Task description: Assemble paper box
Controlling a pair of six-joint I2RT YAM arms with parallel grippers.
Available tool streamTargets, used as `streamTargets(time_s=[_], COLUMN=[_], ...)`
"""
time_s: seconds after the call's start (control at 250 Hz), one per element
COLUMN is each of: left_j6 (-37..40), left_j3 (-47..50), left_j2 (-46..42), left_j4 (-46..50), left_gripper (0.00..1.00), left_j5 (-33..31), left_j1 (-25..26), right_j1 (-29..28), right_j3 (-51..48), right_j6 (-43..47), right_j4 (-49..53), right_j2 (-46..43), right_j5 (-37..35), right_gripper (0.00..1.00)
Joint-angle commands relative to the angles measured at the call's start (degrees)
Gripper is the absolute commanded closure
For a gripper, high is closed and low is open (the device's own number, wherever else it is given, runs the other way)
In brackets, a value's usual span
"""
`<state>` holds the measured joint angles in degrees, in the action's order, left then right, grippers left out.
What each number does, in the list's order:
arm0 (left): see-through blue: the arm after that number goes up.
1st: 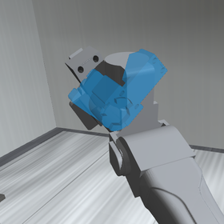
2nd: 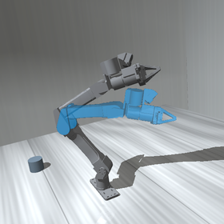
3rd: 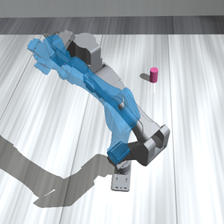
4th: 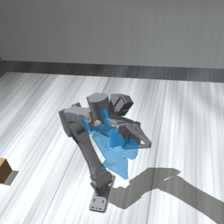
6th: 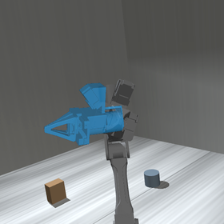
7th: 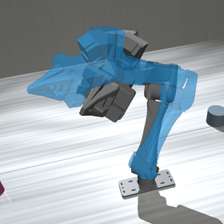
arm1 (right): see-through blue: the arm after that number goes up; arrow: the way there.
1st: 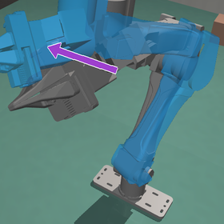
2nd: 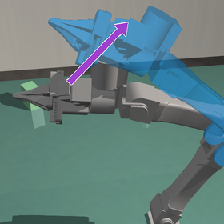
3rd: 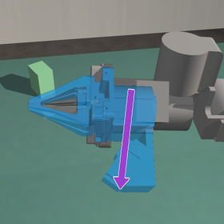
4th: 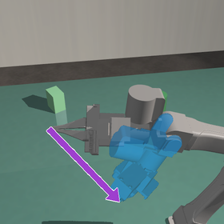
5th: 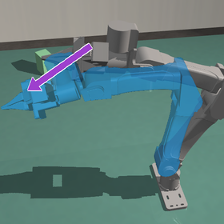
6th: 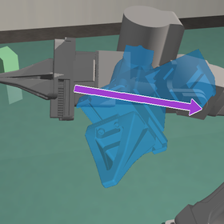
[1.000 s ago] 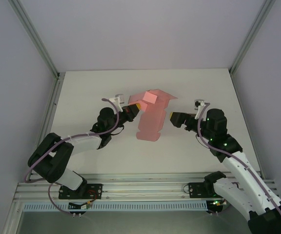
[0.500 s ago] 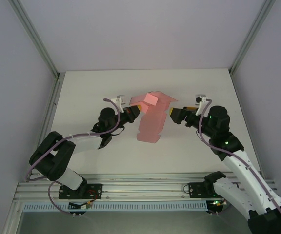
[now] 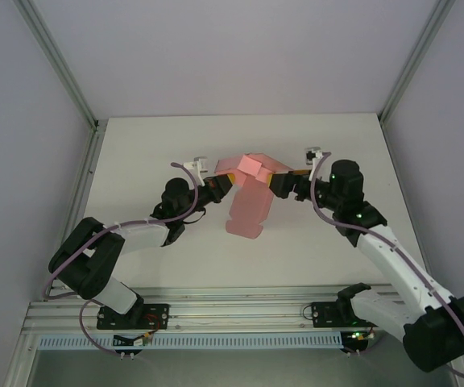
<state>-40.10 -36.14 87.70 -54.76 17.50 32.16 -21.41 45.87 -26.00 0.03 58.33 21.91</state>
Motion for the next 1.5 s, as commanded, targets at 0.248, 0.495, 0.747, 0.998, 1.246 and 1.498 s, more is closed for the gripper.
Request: streamTargets(time_s=[0.248, 0.495, 0.747, 0.998, 1.246, 1.498], left_j6=[3.48, 10.17, 19.95, 23.36, 23.49, 22.75], left_j3=[0.11, 1.27, 2.45, 2.84, 1.25, 0.02], left_j2=[-0.46, -3.9, -8.56, -11.88, -11.66, -11.0], left_j4=[-1.84, 2.79, 9.32, 13.29, 15.55, 18.31], left_gripper=[1.0, 1.0, 1.0, 1.0, 1.0, 1.0], left_j5=[1.36, 1.39, 9.28, 11.54, 9.03, 5.23], left_j1=[-0.12, -0.19, -0.26, -0.21, -0.25, -0.21], right_j1=[-0.49, -0.39, -0.31, -0.31, -0.32, -0.41], right_j3=[1.88, 5.19, 10.31, 16.58, 14.9, 17.66], right_j6=[7.01, 11.22, 13.3, 21.49, 33.89, 39.69], right_j4=[10.14, 29.29, 37.49, 40.02, 39.63, 41.26], right_j2=[-4.89, -21.25, -27.21, -20.84, -12.1, -3.14], right_j5=[-1.63, -2.32, -19.77, -17.6, 7.25, 17.46], right_gripper=[0.0, 0.0, 0.01, 0.17, 0.22, 0.31])
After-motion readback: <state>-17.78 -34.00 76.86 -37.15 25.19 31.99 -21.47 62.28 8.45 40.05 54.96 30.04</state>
